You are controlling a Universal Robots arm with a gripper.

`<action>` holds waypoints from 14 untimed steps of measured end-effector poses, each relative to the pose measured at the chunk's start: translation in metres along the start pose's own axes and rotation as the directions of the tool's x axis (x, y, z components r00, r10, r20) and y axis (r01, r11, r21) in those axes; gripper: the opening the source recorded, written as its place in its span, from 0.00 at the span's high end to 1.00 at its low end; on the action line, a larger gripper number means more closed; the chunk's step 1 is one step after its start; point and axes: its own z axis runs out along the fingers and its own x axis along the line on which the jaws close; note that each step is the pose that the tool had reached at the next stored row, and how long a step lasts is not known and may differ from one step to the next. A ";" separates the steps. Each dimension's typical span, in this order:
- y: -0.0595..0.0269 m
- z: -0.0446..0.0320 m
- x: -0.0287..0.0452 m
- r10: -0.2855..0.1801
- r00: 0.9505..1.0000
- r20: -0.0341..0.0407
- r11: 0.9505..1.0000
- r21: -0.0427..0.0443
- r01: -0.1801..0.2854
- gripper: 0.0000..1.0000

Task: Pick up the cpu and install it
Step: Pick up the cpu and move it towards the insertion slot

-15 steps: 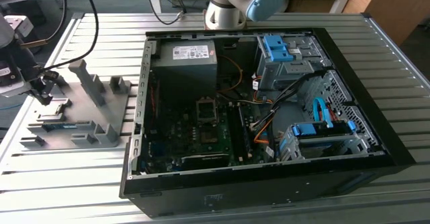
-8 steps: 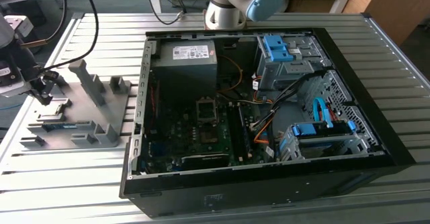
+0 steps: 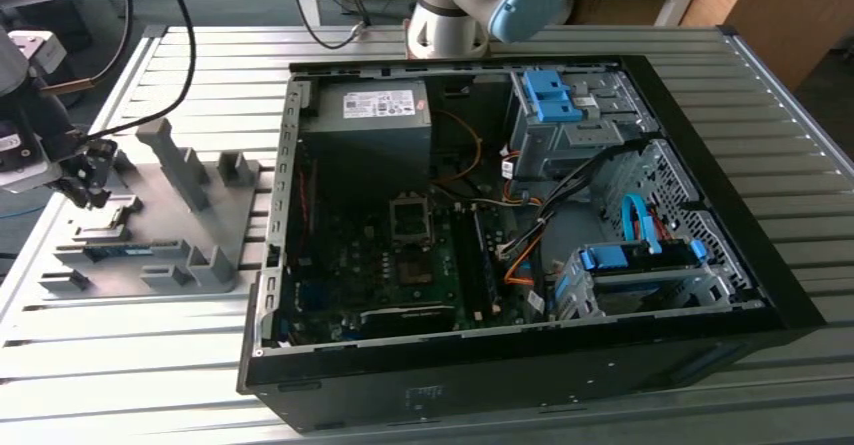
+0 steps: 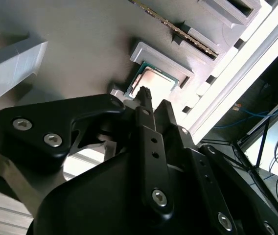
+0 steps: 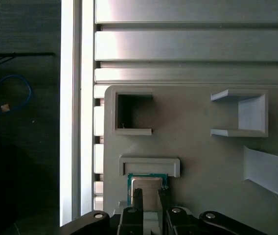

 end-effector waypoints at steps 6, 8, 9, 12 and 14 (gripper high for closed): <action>0.0000 0.0000 0.0000 0.000 1.000 0.000 1.000 0.000 0.000 0.54; 0.0000 0.0000 0.0000 0.000 1.000 0.000 1.000 0.000 0.000 0.48; 0.0000 0.0000 0.0000 0.000 1.000 0.000 1.000 0.000 0.000 0.48; 0.0000 0.0000 0.0000 0.000 1.000 0.000 1.000 -0.001 0.000 0.42; 0.0000 0.0000 0.0000 0.000 1.000 0.000 1.000 -0.001 0.000 0.42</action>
